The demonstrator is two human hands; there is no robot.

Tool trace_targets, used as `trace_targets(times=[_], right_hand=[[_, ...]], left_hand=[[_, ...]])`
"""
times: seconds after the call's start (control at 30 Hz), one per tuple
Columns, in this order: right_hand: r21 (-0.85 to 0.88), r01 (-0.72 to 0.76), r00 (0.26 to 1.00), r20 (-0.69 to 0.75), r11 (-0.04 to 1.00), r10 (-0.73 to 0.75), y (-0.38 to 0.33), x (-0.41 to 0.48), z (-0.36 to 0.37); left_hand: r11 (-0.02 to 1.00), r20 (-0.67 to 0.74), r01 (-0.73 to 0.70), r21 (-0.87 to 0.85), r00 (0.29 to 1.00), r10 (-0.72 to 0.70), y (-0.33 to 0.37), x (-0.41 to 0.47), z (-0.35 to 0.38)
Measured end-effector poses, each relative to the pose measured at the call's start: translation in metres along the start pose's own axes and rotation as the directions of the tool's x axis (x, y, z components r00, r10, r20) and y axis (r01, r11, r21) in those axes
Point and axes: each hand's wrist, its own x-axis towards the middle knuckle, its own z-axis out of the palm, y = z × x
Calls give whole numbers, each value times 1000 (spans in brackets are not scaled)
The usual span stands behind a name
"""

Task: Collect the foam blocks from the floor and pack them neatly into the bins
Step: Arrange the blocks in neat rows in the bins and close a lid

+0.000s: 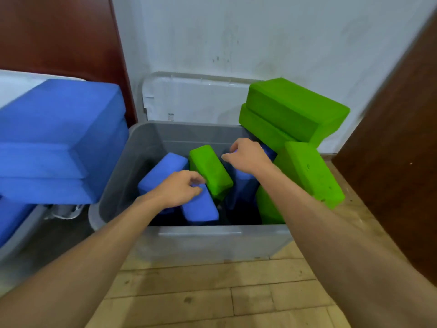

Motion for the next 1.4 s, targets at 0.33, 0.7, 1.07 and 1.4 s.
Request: trace_targets(times=[0.33, 0.7, 1.07, 1.4], right_hand=[[-115, -40, 966, 248, 993, 67, 4, 20, 68], [-16, 42, 975, 218, 999, -37, -16, 21, 81], [-152, 52, 993, 108, 987, -35, -23, 15, 68], [-362, 37, 943, 321, 932, 87, -38, -10, 7]], left_hand=[[959, -127, 75, 273, 991, -41, -37, 7, -2], [884, -135, 409, 227, 912, -388, -29, 10, 2], [943, -228, 285, 169, 943, -244, -20, 0, -5], [956, -298, 275, 99, 925, -236, -21, -5, -25]])
